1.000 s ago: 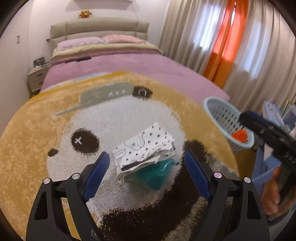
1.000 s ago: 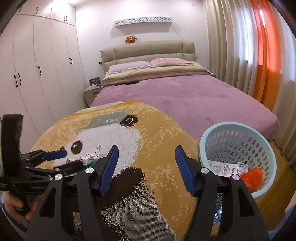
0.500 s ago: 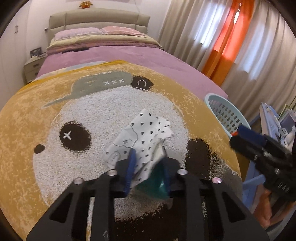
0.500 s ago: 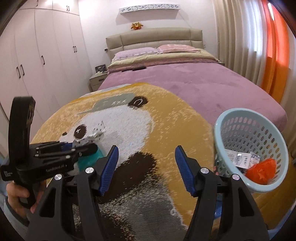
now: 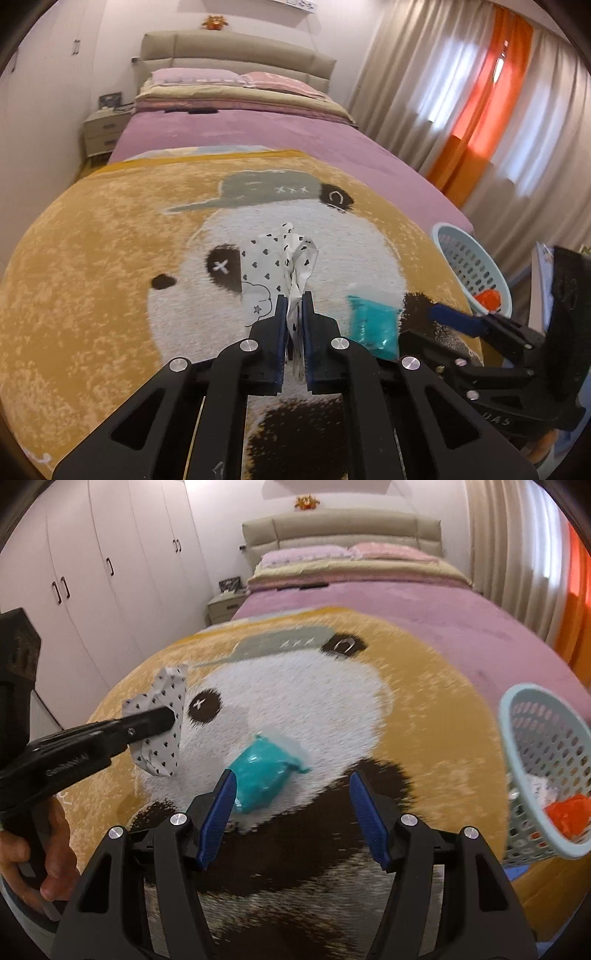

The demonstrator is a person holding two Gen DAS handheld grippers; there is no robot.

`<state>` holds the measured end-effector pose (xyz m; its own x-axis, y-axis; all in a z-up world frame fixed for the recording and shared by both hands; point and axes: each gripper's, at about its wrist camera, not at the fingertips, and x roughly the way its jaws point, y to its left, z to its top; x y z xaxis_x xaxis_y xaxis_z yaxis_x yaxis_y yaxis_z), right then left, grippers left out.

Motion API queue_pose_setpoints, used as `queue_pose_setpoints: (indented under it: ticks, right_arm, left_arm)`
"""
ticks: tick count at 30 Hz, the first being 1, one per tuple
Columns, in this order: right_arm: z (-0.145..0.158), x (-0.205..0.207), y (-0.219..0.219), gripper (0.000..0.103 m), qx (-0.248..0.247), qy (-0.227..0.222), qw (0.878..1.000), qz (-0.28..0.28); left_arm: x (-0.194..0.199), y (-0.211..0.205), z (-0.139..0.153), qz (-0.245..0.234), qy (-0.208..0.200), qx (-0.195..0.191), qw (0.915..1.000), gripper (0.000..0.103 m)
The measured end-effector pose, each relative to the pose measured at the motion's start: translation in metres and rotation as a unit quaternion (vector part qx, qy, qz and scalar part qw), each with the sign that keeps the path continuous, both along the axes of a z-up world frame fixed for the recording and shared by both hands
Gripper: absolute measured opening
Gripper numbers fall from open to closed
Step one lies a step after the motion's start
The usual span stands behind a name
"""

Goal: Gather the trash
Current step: 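Grasp the white polka-dot tissue with the left gripper while the right grasps the teal packet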

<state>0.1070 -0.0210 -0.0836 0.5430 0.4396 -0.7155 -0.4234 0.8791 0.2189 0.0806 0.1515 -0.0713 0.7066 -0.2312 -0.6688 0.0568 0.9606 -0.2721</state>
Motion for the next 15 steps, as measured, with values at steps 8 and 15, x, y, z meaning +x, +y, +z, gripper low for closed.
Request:
queue_pose_setpoints:
  ticks: [8, 15]
  right_arm:
    - [-0.007, 0.016, 0.014, 0.060, 0.024, 0.041, 0.999, -0.008]
    - [-0.011, 0.016, 0.022, 0.060, 0.006, 0.036, 0.999, -0.015]
  left_arm:
    - [-0.003, 0.016, -0.006, 0.013, 0.004, -0.010, 0.9999, 0.006]
    - [-0.002, 0.016, -0.013, 0.015, -0.002, -0.022, 0.9996, 0.006]
